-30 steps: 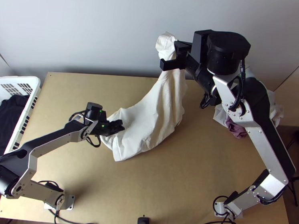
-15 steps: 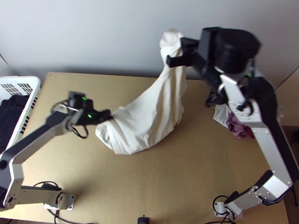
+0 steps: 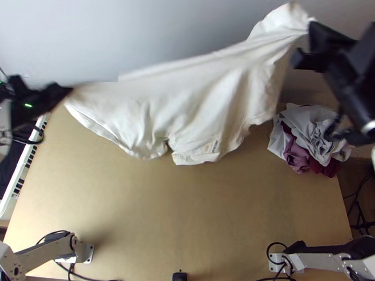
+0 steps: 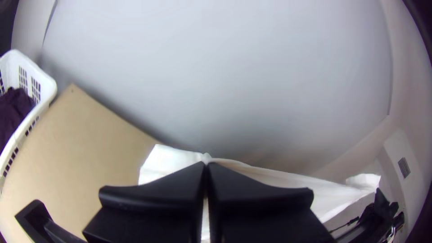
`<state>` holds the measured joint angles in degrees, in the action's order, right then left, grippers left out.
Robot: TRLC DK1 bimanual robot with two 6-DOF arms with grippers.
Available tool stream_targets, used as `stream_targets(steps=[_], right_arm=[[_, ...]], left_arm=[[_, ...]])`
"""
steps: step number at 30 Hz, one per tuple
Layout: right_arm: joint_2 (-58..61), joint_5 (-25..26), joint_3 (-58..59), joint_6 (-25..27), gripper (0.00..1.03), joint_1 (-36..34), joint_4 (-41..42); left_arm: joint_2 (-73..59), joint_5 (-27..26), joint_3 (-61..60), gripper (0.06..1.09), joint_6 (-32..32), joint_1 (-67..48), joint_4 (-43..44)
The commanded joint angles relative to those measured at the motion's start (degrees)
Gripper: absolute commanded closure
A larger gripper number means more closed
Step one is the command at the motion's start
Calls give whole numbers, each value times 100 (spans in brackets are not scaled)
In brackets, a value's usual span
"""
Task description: Fold the t-shirt
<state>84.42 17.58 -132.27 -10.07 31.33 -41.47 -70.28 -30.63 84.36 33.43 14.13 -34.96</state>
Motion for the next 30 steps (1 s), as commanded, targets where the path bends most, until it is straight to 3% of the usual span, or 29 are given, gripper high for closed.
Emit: stream_targets(steps=[1, 8, 13, 22, 30], right_arm=[[-787, 8, 8, -171, 100, -426, -1], [-1393, -159, -203, -365, 100, -681, 245], [-1912, -379, -194, -830, 100, -927, 254], [-2589, -888, -185, -1156, 100, -866, 403], [-3055, -950, 1019, -1094, 100, -488, -221]], left_arm=[[507, -127, 1180, 105, 471, 1136, 183], [1605, -277, 1109, 105, 972, 1364, 894], [2194, -268, 819, 105, 1113, 1514, 1176], [3205, 5, 485, 105, 1438, 1663, 1809], [3820, -92, -569, 105, 1342, 1575, 1923]])
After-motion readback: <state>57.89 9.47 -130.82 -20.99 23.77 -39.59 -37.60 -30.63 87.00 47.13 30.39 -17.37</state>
